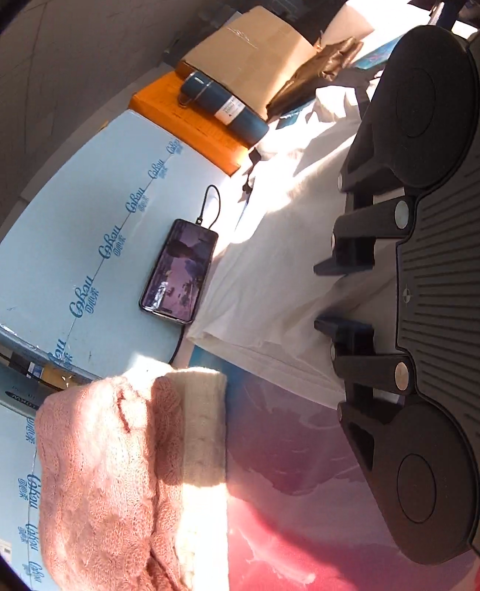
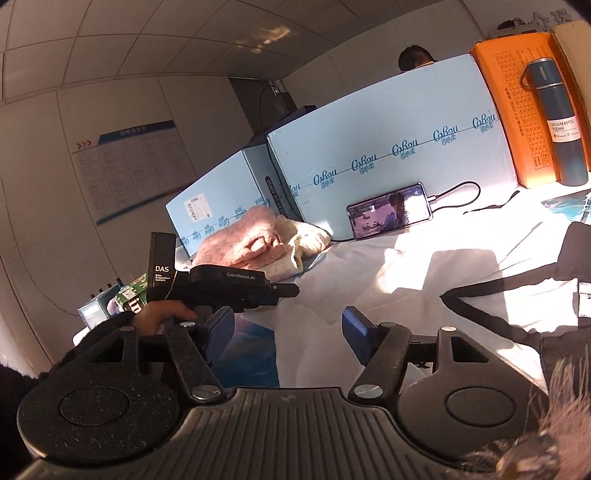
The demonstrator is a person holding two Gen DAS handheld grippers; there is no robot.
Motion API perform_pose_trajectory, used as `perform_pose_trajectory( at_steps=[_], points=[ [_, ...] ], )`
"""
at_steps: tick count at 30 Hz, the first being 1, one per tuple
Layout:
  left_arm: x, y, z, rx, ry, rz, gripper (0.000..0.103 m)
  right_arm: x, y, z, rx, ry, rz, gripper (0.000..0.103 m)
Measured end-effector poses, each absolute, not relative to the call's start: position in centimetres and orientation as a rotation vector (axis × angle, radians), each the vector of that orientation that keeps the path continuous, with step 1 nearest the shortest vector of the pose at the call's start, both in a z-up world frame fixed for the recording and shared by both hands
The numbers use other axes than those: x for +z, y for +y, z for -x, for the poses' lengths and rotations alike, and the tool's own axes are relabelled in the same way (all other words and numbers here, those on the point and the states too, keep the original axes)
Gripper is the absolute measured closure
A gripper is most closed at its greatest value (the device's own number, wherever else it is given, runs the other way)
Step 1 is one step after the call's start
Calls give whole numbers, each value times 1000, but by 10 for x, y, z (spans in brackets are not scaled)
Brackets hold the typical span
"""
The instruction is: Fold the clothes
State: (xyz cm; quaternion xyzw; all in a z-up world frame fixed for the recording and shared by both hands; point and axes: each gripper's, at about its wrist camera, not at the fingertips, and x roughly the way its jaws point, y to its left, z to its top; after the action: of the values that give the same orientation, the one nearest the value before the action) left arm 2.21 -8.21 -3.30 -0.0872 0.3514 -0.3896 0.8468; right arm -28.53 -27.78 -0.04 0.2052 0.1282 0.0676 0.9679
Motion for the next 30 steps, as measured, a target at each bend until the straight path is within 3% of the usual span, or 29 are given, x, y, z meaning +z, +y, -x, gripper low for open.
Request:
perform_pose_trajectory(
  at_steps=[11, 17, 20, 23, 25, 27, 30],
  points=[
    [-27, 21, 77, -753, 613, 369, 102, -13, -311, 321, -49, 222, -494, 39],
    [-34, 37, 101, -598, 544, 249, 97, -11, -327, 345, -203, 152, -524, 39],
    [-23, 38, 115, -572, 415, 165, 84, -13, -337, 367, -338, 120, -546, 35],
    [-12, 25, 144, -846, 217, 50, 64, -18, -344, 387, -467, 129, -549, 35],
    [-12, 6, 166, -1085, 148, -90, 37, -23, -349, 399, -551, 139, -559, 35],
    [-14, -12, 189, -1324, 84, -238, 30, -28, -353, 406, -614, 159, -578, 34],
    [-22, -39, 212, -1545, 79, -378, 30, -37, -357, 410, -671, 194, -613, 34]
  ],
)
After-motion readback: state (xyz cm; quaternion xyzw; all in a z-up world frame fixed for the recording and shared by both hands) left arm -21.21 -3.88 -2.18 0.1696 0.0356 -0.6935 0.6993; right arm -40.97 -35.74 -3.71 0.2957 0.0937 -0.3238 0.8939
